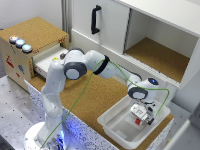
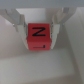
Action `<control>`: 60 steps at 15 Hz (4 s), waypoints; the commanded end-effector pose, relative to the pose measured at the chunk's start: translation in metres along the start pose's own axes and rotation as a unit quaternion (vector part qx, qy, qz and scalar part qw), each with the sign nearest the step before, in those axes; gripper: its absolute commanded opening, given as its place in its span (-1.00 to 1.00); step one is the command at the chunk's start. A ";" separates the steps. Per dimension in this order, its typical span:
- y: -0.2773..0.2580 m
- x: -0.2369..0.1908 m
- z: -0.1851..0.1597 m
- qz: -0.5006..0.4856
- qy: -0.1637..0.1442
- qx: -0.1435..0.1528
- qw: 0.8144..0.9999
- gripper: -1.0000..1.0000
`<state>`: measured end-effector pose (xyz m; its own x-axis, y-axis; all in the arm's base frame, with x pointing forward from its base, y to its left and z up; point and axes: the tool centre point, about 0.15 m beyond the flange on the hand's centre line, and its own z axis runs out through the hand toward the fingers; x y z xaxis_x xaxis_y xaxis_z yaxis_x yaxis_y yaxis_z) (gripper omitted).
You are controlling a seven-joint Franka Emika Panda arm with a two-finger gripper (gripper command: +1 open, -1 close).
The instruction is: Place the grasped pink block inside the right cabinet
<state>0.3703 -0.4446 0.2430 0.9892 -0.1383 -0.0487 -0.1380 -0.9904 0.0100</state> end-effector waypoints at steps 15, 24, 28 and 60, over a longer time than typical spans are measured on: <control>-0.154 0.178 -0.234 -0.038 0.237 0.061 0.969 -1.00; -0.227 0.227 -0.241 -0.035 0.316 0.043 0.947 -1.00; -0.237 0.254 -0.232 -0.032 0.313 0.035 0.949 -1.00; -0.325 -0.005 -0.161 -0.021 0.073 0.055 0.996 1.00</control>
<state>0.4581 -0.1902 0.4394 0.9876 -0.0894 0.1294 -0.0590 -0.9732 -0.2221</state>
